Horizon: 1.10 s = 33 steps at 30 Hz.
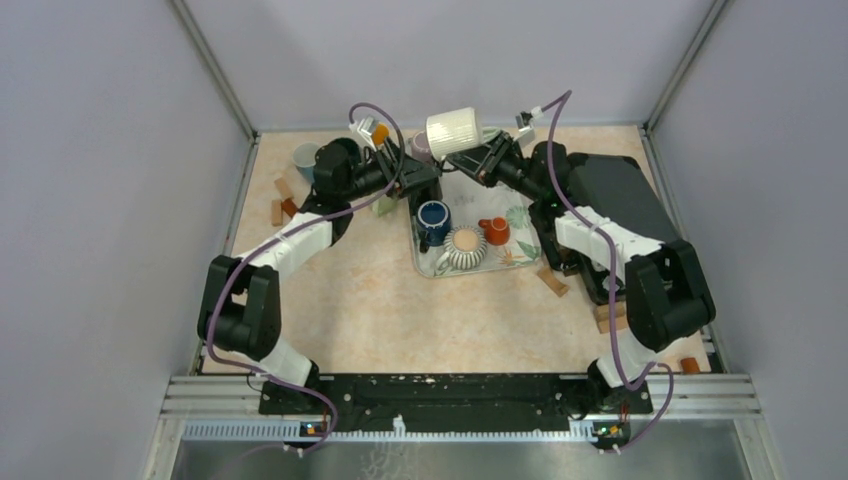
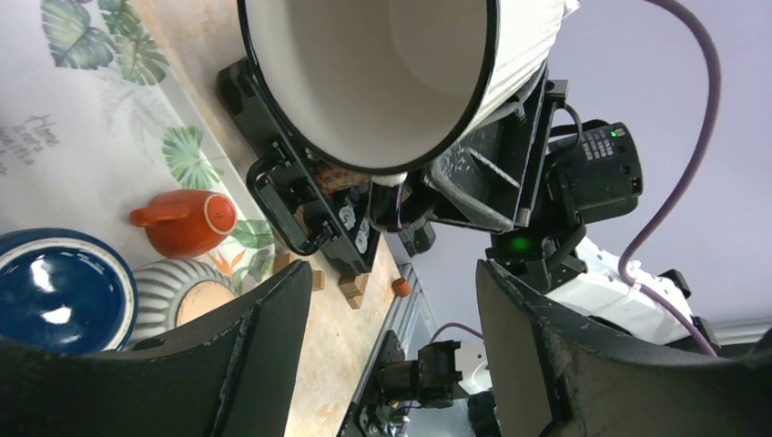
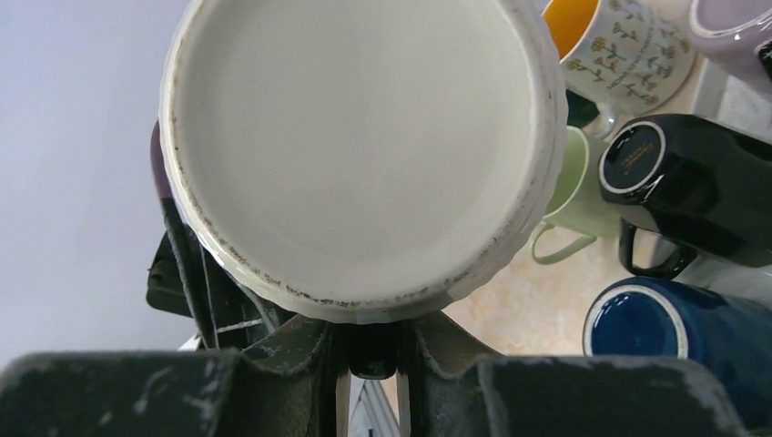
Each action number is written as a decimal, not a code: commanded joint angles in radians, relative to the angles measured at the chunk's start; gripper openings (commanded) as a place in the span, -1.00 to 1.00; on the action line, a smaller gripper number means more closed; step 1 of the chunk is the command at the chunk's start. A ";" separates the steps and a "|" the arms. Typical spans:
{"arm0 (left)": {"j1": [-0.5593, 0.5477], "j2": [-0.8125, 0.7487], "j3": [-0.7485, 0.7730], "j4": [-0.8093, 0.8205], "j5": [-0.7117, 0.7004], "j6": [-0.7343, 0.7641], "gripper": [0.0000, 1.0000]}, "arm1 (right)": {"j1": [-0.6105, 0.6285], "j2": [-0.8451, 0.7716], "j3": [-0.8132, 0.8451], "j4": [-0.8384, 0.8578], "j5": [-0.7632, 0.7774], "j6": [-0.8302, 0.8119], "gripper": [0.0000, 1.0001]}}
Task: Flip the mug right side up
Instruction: Turn over the cup on the tray.
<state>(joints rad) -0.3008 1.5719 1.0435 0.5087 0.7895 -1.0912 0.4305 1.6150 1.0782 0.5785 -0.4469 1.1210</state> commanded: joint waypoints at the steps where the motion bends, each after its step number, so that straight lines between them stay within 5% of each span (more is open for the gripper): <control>1: 0.004 0.022 -0.016 0.163 0.040 -0.079 0.44 | 0.018 0.000 0.015 0.222 -0.035 0.049 -1.00; 33: -0.027 0.088 0.008 0.323 0.085 -0.206 -0.23 | 0.049 0.069 0.037 0.344 -0.118 0.161 -1.00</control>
<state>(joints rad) -0.3222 1.6543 1.0359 0.7502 0.8562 -1.2858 0.4599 1.6924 1.0714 0.7685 -0.5449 1.2835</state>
